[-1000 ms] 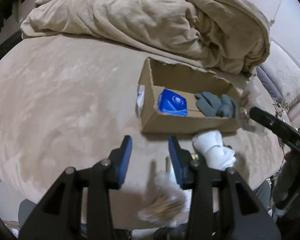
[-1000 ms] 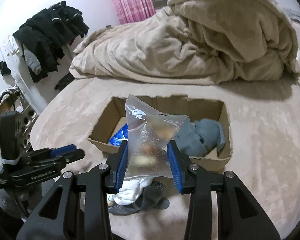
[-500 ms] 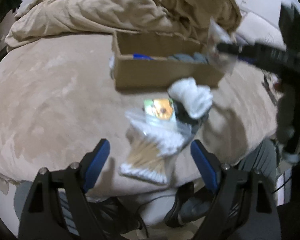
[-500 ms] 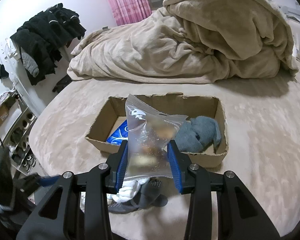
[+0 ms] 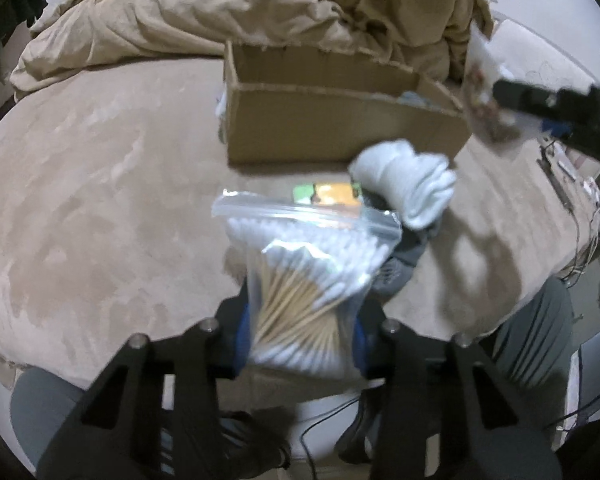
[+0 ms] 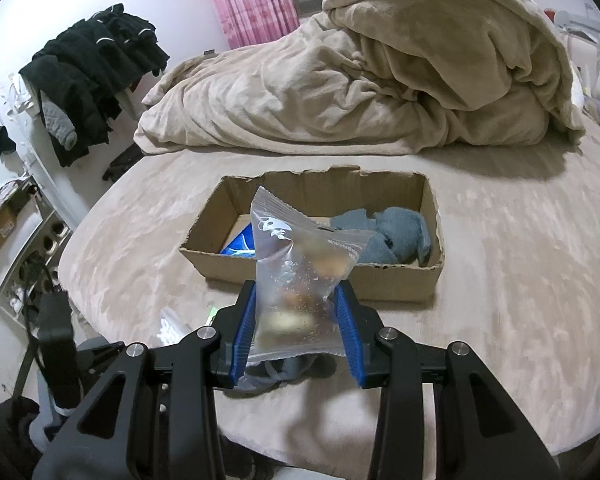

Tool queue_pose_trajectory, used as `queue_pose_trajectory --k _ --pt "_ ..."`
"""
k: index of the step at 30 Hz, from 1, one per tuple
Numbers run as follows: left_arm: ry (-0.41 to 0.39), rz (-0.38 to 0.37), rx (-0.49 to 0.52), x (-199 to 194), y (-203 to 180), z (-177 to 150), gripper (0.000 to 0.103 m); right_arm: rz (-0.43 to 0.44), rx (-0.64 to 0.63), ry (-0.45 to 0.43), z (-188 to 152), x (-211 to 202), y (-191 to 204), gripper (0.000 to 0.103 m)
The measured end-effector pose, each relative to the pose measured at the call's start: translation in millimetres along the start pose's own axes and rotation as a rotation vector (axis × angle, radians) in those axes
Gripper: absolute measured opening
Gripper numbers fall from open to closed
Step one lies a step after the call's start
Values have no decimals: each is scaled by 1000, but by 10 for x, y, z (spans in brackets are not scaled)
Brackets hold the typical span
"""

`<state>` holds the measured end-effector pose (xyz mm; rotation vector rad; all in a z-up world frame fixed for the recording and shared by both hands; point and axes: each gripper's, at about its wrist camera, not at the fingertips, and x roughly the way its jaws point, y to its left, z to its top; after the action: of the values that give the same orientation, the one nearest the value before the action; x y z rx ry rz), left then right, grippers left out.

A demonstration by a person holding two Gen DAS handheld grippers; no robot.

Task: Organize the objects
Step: 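Carry the cotton swab bag and snack bag above the box with both grippers, then release the swab bag and snack bag into the box, withdraw both grippers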

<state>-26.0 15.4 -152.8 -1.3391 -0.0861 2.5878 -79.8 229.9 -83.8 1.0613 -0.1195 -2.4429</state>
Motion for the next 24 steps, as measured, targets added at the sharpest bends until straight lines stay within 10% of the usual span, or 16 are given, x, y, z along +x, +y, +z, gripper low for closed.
queue_pose_trajectory --k 11,24 --pt "-140 -27 -38 -581 76 523 40 19 -21 -38 169 -54 79 41" --pt "-139 -34 -59 -5 163 1312 40 36 -61 -24 502 360 49 41"
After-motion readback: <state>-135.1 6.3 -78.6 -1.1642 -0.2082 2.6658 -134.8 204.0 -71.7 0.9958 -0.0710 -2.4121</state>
